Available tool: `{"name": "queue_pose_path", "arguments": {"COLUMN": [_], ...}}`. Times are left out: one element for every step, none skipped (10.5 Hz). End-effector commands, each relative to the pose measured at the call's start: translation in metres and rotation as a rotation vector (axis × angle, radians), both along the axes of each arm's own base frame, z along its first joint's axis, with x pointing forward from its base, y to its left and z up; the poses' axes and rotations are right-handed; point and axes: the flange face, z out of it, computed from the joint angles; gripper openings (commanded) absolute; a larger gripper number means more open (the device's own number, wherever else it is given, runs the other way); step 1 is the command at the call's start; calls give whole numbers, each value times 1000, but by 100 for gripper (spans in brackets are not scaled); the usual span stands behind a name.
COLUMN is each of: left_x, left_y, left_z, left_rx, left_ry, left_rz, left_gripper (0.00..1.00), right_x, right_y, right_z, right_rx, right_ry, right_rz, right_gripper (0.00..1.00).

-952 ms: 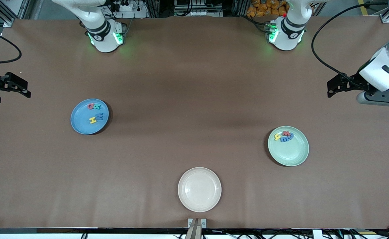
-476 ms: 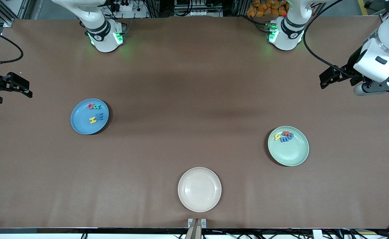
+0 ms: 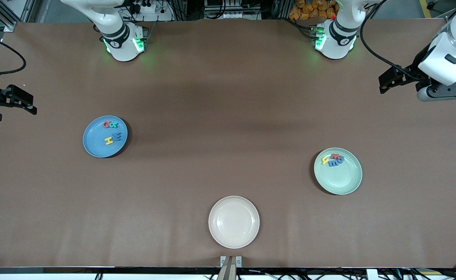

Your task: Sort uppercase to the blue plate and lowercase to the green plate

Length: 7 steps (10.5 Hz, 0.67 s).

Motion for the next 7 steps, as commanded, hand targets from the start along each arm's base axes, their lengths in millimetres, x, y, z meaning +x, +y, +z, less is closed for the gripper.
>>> {"name": "queue_pose_path", "arguments": {"left_x": [-8,-8,-8,-8,-8,-6,-4], "left_y": [8,8,7,6,6,7,10], "left_z": [2,2,2,1,1,-1,-4], "left_rx": [-7,-6,-6,-6,-6,-6,-7], "left_ry": [15,15,15,16,16,21,26], "left_rz": [-58,-58,-58,-58,-55,-61,-57], "left_gripper": [100,100,100,100,100,100,100], "right_x": [-4,-5,-5,-5,-5,-4,-5], "right_y": [2,1,1,2,1,1,1], "right_z": [3,2,3,2,2,2,2], "right_rx": [10,10,10,10,10,10,10], "right_ry": [-7,-6,-7,-6,-6,-6,-6], "right_rz": [-10,-12,-12,-10,-12,-12,-13], "right_gripper": [100,100,100,100,100,100,100]}}
